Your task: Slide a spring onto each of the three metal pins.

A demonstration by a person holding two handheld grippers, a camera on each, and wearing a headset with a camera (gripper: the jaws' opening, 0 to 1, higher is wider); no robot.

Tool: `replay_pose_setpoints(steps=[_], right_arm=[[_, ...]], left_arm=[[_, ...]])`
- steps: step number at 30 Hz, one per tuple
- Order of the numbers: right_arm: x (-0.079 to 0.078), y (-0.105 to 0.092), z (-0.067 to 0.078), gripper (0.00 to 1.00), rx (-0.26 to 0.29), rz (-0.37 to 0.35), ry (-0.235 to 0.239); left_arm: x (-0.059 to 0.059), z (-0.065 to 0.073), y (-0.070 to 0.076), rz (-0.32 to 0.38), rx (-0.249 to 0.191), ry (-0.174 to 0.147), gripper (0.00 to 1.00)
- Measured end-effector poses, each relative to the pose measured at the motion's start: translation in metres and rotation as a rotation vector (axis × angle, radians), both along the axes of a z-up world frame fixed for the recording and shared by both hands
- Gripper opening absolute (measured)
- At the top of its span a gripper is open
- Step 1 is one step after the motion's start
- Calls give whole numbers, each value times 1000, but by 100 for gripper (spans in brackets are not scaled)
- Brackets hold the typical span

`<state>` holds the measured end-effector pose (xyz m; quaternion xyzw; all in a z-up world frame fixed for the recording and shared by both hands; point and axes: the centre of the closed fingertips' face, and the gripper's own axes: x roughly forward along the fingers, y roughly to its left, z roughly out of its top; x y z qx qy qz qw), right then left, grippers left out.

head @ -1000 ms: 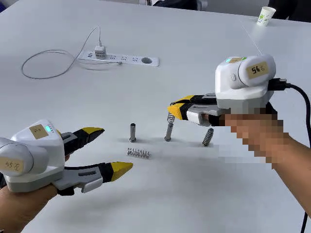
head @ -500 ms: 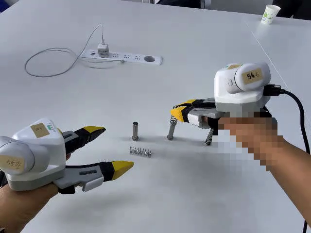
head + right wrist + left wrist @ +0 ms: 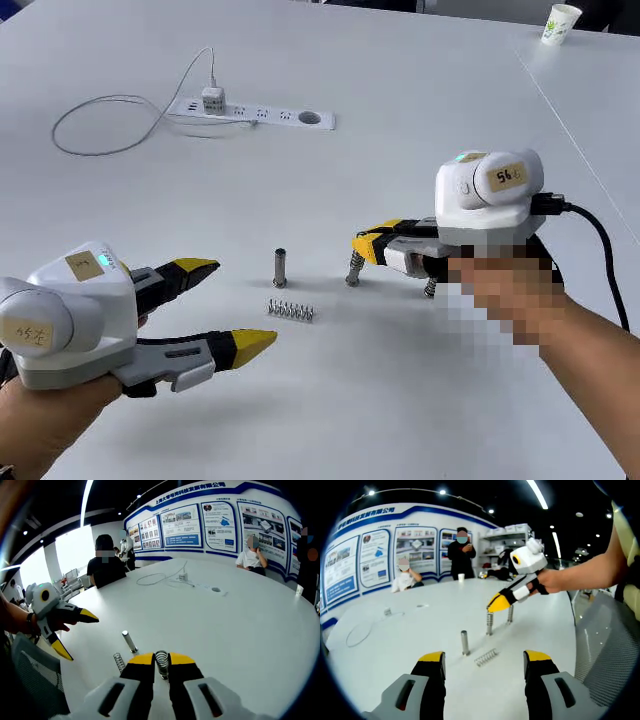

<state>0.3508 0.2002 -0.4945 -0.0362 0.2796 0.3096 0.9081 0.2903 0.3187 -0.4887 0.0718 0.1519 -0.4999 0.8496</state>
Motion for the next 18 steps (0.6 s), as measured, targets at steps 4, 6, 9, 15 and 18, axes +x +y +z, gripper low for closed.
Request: replay_pose_setpoints(steps=[4, 6, 9, 15, 18], right_arm=[[-1, 2, -7, 11, -15, 5, -1], [-2, 2, -11, 11, -20, 6, 7], [-3, 3, -16, 11, -30, 9, 10], [-4, 4, -22, 12, -47, 16, 19], [-4, 2, -27, 12, -66, 22, 23]], left_arm=[[0, 0, 0, 0, 1, 1, 64], [0, 0, 0, -1, 2, 0, 64], [-1, -1, 1, -1, 3, 0, 64], [-1, -2, 2, 0, 5, 3, 64], [-1, -2, 2, 0, 4, 4, 63]])
